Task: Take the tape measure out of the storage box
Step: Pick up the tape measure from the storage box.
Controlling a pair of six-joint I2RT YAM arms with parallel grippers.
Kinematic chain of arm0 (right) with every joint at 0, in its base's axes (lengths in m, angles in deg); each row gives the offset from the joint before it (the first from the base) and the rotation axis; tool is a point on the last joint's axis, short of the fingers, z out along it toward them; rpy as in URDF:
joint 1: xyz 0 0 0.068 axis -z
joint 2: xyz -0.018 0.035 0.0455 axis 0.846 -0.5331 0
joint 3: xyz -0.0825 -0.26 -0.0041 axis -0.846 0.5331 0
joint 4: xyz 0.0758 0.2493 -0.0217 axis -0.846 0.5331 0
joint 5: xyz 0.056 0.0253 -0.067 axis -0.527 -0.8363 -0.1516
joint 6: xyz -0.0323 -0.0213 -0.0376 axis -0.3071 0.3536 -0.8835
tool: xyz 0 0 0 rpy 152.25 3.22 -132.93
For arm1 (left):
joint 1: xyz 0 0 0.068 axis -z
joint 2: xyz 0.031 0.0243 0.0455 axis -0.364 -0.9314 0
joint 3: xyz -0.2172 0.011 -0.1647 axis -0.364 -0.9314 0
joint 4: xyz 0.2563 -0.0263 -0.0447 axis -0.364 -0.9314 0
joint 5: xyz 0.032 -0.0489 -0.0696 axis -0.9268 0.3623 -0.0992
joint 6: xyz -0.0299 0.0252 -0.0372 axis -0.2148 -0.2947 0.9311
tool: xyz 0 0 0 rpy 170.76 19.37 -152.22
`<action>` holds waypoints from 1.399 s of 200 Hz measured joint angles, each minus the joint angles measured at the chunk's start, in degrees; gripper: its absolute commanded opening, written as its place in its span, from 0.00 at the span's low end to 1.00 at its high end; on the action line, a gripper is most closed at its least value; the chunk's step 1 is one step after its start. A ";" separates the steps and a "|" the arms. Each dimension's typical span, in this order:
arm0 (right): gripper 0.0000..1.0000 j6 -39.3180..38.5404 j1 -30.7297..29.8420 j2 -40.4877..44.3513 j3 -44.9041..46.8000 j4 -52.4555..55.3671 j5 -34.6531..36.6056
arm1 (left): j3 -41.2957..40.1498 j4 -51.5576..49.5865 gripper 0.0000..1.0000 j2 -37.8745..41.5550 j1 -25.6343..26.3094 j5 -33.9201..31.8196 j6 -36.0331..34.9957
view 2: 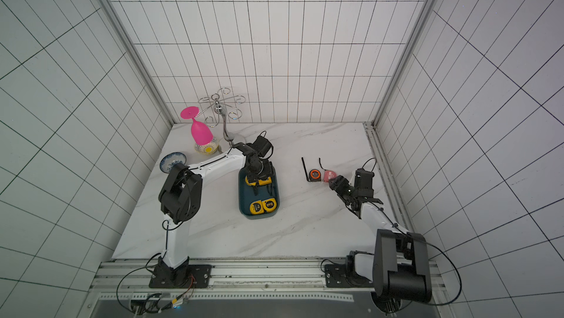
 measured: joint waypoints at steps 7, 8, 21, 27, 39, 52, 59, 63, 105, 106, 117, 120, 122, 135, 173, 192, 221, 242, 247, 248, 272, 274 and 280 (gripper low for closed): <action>0.72 0.00 0.00 -0.11 0.00 0.00 0.02 | 0.00 -0.07 0.74 0.00 0.09 -0.42 -0.07; 0.72 0.00 0.00 -0.13 0.00 0.00 0.00 | 0.00 -0.07 0.74 0.00 0.09 -0.46 -0.09; 0.72 0.00 0.00 -0.24 0.00 0.00 0.00 | 0.28 -0.63 0.74 -0.09 0.26 -1.07 -0.31; 0.72 0.00 0.00 -0.33 0.00 -0.04 0.00 | 0.63 -0.94 0.74 -0.24 0.28 -1.27 -0.44; 0.72 0.00 0.00 -0.48 0.00 -0.11 0.02 | 1.49 -1.18 0.74 -0.68 0.37 -1.70 -0.66; 0.72 0.00 0.00 -0.57 0.00 -0.13 0.02 | 2.14 -1.31 0.74 -1.03 0.46 -2.12 -0.74; 0.72 0.00 0.00 -0.57 0.00 -0.15 0.00 | 2.51 -1.49 0.73 -1.27 0.50 -2.32 -0.90; 0.72 0.00 0.00 -0.57 0.00 -0.20 0.02 | 2.78 -1.57 0.73 -1.46 0.52 -2.40 -0.92; 0.72 0.00 0.00 -0.90 0.00 -0.35 0.00 | 4.22 -1.64 0.73 -4.11 0.52 -3.06 -1.57; 0.72 0.02 0.00 -0.90 0.00 -0.35 0.00 | 4.24 -1.66 0.73 -4.13 0.52 -3.08 -1.57; 0.72 0.02 0.00 -1.09 0.00 -0.37 0.00 | 4.35 -1.84 0.73 -4.50 0.52 -3.45 -1.77; 0.72 0.02 0.00 -1.11 0.00 -0.35 0.00 | 4.35 -1.86 0.73 -4.57 0.52 -3.48 -1.81; 0.72 0.02 0.00 -1.11 0.00 -0.35 0.00 | 4.35 -1.90 0.73 -4.59 0.52 -3.50 -1.88; 0.72 0.02 0.00 -1.14 0.00 -0.42 0.00 | 4.35 -2.10 0.73 -4.76 0.52 -3.85 -2.08; 0.72 0.04 0.00 -1.36 0.00 -0.61 0.00 | 4.37 -2.43 0.73 -4.85 0.63 -4.24 -2.36; 0.71 0.07 0.00 -1.73 0.00 -0.81 -0.02 | 4.98 -2.78 0.73 -5.35 0.85 -4.22 -2.64; 0.71 0.07 0.00 -1.81 0.00 -0.83 -0.04 | 7.52 -3.65 0.72 -7.82 1.42 -4.46 -3.52; 0.71 0.09 0.00 -1.81 0.00 -0.83 -0.04 | 8.31 -4.52 0.68 -9.20 1.66 -4.74 -4.11; 0.71 0.09 0.00 -1.81 0.00 -0.85 -0.07 | 8.31 -4.66 0.68 -9.29 1.70 -4.85 -4.20; 0.71 0.09 0.00 -1.81 0.00 -0.85 -0.07 | 8.31 -4.68 0.68 -9.29 1.70 -4.90 -4.26; 0.70 0.31 0.00 -1.97 0.00 -1.20 -0.20 | 8.46 -5.33 0.61 -9.29 1.75 -5.31 -4.66; 0.71 0.31 0.00 -1.99 0.00 -1.25 -0.22 | 8.46 -5.38 0.60 -9.29 1.75 -5.33 -4.83; 0.70 0.39 0.00 -2.08 0.00 -1.42 -0.22 | 8.48 -5.53 0.57 -9.29 1.75 -5.40 -4.92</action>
